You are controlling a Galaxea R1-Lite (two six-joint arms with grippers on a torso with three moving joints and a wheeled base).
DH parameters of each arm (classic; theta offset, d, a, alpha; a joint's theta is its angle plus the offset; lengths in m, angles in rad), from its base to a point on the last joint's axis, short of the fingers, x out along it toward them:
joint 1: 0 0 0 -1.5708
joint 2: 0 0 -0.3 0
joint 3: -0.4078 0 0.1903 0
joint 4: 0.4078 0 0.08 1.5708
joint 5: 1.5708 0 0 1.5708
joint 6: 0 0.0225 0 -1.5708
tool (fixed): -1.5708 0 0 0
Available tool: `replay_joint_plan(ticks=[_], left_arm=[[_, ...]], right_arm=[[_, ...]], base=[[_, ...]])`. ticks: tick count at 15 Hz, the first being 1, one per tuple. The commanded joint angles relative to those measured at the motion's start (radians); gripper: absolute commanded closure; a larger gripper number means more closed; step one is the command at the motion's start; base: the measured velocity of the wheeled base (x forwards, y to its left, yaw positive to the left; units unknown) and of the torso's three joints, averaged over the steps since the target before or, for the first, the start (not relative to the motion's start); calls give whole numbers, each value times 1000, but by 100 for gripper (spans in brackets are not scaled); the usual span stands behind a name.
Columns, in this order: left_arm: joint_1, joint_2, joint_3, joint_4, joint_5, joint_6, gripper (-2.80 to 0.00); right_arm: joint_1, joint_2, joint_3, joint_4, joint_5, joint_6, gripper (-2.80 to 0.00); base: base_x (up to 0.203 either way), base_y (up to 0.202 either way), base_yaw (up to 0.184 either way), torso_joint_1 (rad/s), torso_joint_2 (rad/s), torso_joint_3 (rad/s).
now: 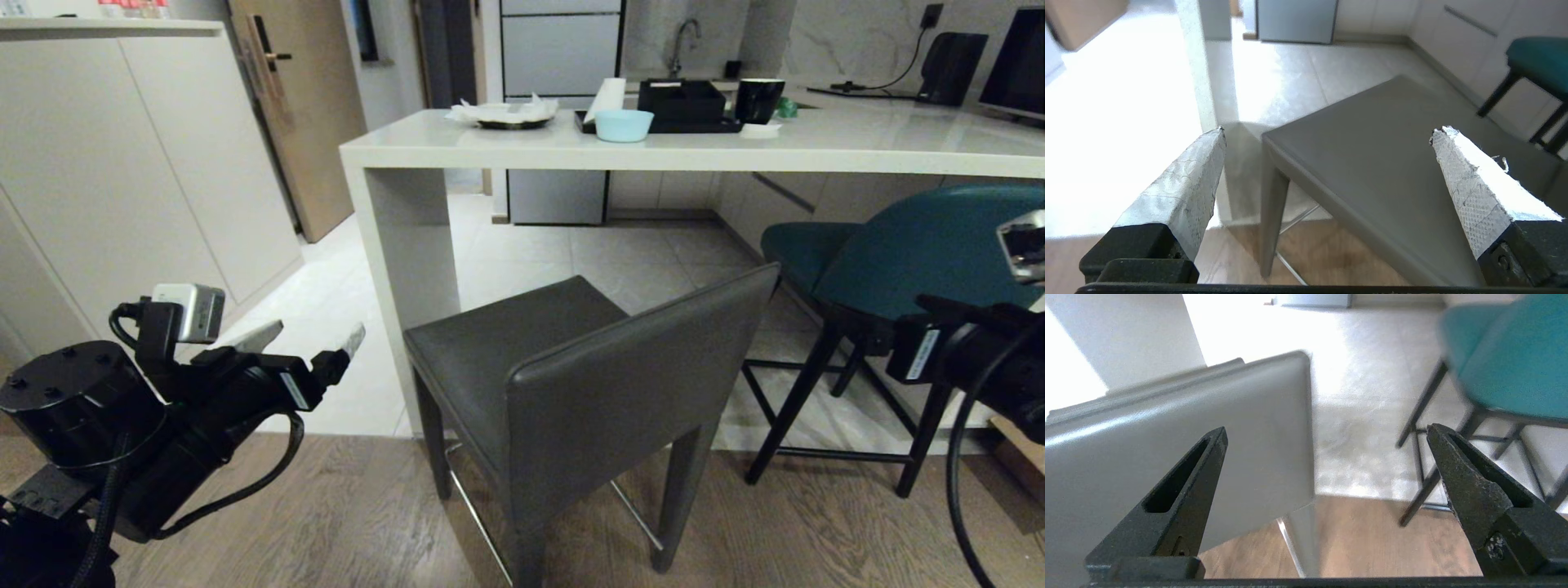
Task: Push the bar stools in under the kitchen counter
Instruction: Pull the blue chair out from under the dining table
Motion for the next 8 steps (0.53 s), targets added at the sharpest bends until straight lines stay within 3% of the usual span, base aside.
replay_joint_plan(ticks=[1,4,8], left_arm=[[1,-51,9,-8,11,-1,-280],[3,-198,34,68,28,-4,-280],[-6,-530,2,357,28,-6,-280]], right_arm=[[0,-85,22,6,-3,1,-280],[-2,-201,50,50,-13,2,-280],[-58,-441,39,202,-27,-2,-280]], base=[[0,0,0,0,0,0],[0,0,0,0,0,0],[0,0,0,0,0,0]])
